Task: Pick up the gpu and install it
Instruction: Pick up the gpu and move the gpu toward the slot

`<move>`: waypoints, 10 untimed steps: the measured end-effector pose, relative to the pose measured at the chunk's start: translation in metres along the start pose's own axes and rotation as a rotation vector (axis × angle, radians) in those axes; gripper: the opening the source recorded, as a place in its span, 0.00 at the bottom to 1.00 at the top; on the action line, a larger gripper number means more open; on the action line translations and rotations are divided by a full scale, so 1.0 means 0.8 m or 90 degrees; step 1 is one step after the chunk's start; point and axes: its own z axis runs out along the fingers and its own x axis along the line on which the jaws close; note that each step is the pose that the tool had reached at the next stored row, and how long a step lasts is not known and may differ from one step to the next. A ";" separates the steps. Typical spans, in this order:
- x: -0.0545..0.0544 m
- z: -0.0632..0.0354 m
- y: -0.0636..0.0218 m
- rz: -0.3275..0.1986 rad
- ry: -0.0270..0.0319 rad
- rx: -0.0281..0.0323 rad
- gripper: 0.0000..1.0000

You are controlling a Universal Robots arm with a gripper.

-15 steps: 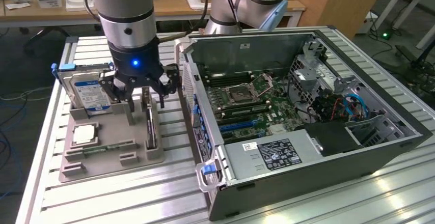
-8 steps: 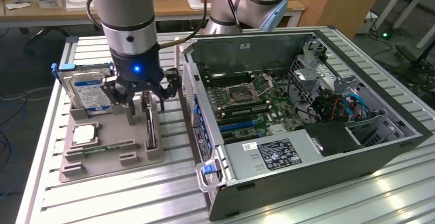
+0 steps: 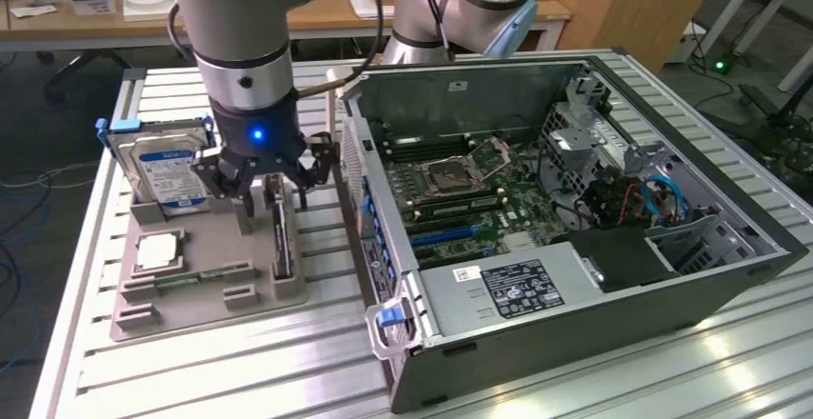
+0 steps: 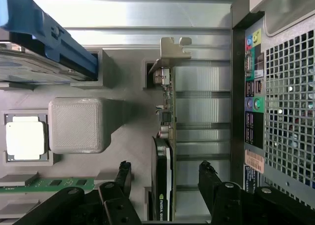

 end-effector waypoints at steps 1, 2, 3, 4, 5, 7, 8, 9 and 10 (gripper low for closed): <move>0.000 0.002 0.000 0.000 0.0000 0.0000 0.66; 0.000 0.004 -0.001 0.000 0.0000 0.0000 0.66; 0.000 0.007 -0.002 0.000 0.0000 0.0000 0.66; 0.000 0.009 -0.003 0.000 0.0000 0.0000 0.66; 0.000 0.011 -0.004 0.000 0.0000 0.0000 0.66; 0.000 0.016 -0.005 0.000 0.0000 0.0000 0.66; 0.000 0.018 -0.006 0.000 0.0000 0.0000 0.66; 0.000 0.020 -0.006 0.000 0.0000 0.0000 0.66; 0.000 0.022 -0.006 0.000 -0.0001 0.0000 0.66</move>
